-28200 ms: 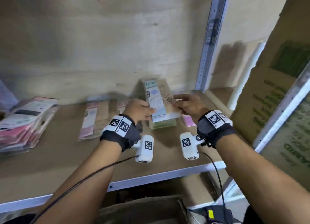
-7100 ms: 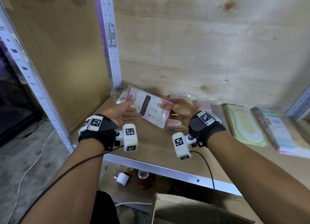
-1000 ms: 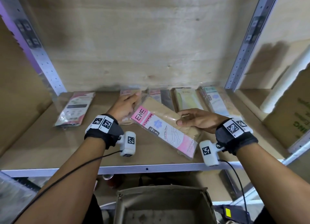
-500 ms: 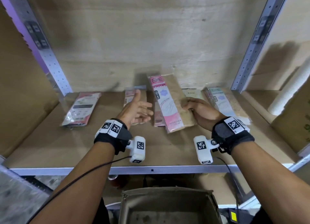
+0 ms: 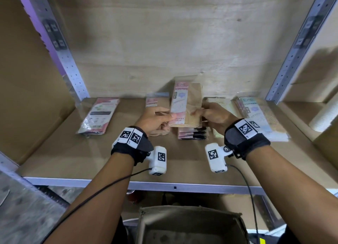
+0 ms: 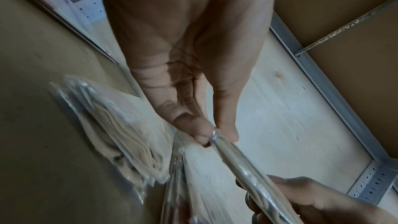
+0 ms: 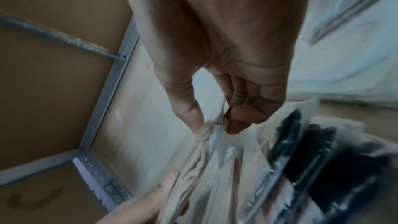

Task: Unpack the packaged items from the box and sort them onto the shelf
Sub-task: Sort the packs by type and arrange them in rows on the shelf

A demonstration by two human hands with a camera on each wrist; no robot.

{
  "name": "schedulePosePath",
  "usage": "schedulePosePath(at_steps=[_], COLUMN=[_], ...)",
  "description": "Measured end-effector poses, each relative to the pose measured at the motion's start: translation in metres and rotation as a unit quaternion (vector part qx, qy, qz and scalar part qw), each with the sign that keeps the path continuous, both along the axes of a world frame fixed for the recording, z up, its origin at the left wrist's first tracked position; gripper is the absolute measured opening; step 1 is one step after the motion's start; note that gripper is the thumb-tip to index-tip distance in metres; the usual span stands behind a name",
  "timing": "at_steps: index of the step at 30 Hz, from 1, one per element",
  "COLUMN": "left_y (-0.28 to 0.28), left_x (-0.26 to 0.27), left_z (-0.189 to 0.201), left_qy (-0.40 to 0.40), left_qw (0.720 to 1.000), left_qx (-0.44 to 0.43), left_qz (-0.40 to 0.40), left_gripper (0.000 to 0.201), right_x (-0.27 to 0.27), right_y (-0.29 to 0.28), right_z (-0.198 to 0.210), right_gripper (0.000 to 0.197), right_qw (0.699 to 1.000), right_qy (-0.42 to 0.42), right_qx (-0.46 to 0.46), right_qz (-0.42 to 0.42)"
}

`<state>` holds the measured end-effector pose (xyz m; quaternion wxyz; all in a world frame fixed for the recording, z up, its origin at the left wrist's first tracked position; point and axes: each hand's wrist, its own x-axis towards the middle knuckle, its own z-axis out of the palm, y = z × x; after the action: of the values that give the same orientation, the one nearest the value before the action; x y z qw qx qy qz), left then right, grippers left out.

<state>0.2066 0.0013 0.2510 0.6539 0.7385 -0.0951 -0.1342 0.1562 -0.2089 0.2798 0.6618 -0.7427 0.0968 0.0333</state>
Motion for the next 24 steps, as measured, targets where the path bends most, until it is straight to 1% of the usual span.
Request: schedulePosePath(at_steps=[2, 5, 6, 9, 11, 14, 16, 18, 21, 24], left_y=[0.008, 0.02, 0.023, 0.035, 0.044, 0.055, 0.059, 0.06, 0.061, 0.058], left_x=[0.004, 0.011, 0.013, 0.02, 0.025, 0.029, 0.028, 0.026, 0.024, 0.022], left_z=[0.001, 0.002, 0.001, -0.002, -0.005, -0.009, -0.012, -0.016, -0.019, -0.019], left_qy=[-0.016, -0.036, -0.04, -0.039, -0.039, -0.037, -0.036, -0.036, -0.028, -0.025], left_qw=[0.999, 0.996, 0.994, 0.988, 0.985, 0.977, 0.972, 0.969, 0.966, 0.967], left_qx=[0.004, 0.018, 0.028, 0.056, 0.081, 0.131, 0.165, 0.191, 0.206, 0.205], left_qz=[0.033, 0.081, 0.097, 0.139, 0.148, 0.162, 0.161, 0.155, 0.152, 0.149], left_gripper=[0.031, 0.031, 0.032, 0.032, 0.027, 0.018, 0.018, 0.019, 0.024, 0.022], right_x=[0.012, 0.033, 0.04, 0.056, 0.063, 0.07, 0.072, 0.072, 0.071, 0.071], right_y=[0.007, 0.022, 0.028, 0.05, 0.063, 0.077, 0.083, 0.088, 0.092, 0.093], right_z=[0.005, 0.01, 0.011, 0.011, 0.009, 0.003, -0.002, -0.004, -0.005, -0.006], right_gripper=[0.029, 0.054, 0.059, 0.064, 0.062, 0.048, 0.042, 0.042, 0.046, 0.043], right_qw=[0.999, 0.991, 0.988, 0.982, 0.975, 0.959, 0.941, 0.924, 0.916, 0.912], right_qy=[0.003, 0.005, 0.007, 0.013, 0.024, 0.036, 0.045, 0.054, 0.058, 0.058], right_qx=[-0.052, -0.13, -0.156, -0.186, -0.221, -0.278, -0.328, -0.371, -0.39, -0.4], right_qz=[0.009, 0.007, 0.006, 0.014, 0.028, 0.05, 0.07, 0.077, 0.068, 0.066])
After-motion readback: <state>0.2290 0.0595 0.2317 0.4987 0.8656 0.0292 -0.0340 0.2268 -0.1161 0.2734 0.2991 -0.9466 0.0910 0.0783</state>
